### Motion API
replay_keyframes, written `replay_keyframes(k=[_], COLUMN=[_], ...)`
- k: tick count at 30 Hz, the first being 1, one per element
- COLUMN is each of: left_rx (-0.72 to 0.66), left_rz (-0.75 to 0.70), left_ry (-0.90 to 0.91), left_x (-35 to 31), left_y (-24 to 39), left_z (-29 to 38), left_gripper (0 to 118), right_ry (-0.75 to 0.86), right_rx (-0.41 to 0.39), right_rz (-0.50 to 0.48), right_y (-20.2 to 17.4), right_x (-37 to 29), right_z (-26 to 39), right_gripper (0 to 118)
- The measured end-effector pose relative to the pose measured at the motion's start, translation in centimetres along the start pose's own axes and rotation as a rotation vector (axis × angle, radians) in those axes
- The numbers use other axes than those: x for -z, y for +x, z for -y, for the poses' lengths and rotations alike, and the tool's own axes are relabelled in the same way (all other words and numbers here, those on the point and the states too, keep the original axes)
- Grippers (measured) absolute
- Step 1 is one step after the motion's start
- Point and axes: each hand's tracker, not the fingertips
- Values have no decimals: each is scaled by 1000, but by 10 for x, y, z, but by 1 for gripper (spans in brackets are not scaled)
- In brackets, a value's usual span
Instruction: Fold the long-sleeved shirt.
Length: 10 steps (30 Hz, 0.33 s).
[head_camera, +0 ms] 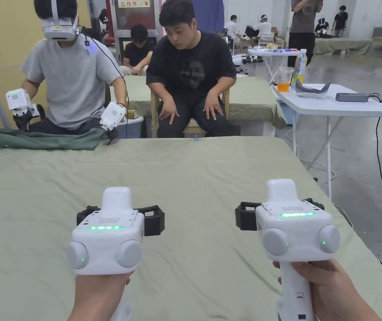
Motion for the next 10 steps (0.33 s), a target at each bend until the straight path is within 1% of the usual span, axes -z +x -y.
replay_keyframes(k=[3,7,10], left_rx=[-2,0,1], left_rz=[-1,-6,-6], left_ry=[-2,-3,-4], left_x=[0,1,1], left_y=[0,-1,-1], left_z=[0,1,1], left_gripper=[118,118,118], right_ry=[4,42,41], right_rx=[-9,-7,30], right_rz=[-12,-1,-24], right_y=[-2,-3,-2], right_x=[0,1,-1], right_z=[0,0,-2], right_gripper=[118,118,118])
